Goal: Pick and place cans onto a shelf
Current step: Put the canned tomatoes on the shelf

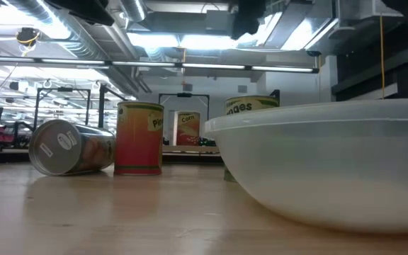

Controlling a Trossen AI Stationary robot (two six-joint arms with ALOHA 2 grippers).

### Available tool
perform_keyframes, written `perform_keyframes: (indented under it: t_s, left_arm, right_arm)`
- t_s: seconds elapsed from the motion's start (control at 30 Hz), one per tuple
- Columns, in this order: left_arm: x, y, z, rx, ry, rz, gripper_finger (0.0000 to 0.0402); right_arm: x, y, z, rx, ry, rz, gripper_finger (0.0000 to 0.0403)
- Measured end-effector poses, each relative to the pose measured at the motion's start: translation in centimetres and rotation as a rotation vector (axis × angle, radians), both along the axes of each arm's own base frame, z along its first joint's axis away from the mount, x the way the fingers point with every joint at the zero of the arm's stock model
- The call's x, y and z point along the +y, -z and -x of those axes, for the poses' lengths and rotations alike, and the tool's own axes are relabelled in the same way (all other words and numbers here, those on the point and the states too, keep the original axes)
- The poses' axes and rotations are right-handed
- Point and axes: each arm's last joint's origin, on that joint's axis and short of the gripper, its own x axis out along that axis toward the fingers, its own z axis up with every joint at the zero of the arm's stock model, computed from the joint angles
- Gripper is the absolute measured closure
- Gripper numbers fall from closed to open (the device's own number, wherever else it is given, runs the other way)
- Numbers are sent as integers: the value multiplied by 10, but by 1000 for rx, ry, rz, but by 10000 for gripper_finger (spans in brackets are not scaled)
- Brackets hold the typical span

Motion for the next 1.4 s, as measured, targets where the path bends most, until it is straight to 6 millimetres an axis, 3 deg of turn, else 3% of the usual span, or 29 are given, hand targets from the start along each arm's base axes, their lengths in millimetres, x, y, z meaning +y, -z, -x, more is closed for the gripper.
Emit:
perform_keyframes:
  t_s: [0.23, 0.5, 0.83, 1.07, 1.4]
  left_arm:
    - [0, 0, 0, -2, -13, 20, 358]
    - [0, 0, 0, -1, -14, 21, 358]
    - [0, 0, 0, -2, -14, 22, 358]
    - [0, 0, 0, -3, -17, 21, 358]
    - [0, 0, 0, -4, -18, 20, 358]
  right_arm:
    - [28, -12, 9, 2, -65, -9, 264]
    - [49, -10, 9, 48, -119, -25, 264]
    - [70, 30, 22, 124, -125, -65, 264]
    - [87, 65, 58, 53, -86, -85, 264]
    - [100, 97, 120, -12, 88, -185, 264]
